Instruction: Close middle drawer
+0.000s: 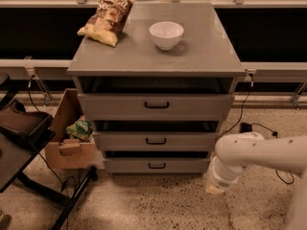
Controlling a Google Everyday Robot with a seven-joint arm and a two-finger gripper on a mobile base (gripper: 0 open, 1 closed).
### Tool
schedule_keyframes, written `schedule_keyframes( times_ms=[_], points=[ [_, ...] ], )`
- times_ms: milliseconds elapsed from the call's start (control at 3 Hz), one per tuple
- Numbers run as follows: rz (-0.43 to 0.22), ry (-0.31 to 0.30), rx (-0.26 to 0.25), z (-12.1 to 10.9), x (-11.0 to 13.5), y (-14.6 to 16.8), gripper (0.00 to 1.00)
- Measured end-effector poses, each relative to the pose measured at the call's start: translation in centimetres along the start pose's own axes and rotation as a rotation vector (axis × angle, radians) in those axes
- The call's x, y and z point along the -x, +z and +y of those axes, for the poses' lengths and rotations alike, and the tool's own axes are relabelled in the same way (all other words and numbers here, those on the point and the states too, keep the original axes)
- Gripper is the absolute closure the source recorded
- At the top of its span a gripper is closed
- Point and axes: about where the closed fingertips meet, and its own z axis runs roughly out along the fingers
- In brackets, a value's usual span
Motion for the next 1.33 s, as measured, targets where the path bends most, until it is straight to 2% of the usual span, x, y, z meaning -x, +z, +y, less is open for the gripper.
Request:
schedule_keyframes(
  times_ms=[333, 667, 1000, 1333],
  points=[
    [0.176, 0.075, -0.005, 4.4, -5.5, -5.1, 1.00],
    [0.301, 0.112, -0.086, 7.1, -9.6, -9.4, 1.00],
    [0.297, 0.187, -0.186, 6.4, -10.0, -12.6, 0.83],
    [0.296, 0.188, -0.186, 6.4, -10.0, -12.5, 0.61]
  ],
)
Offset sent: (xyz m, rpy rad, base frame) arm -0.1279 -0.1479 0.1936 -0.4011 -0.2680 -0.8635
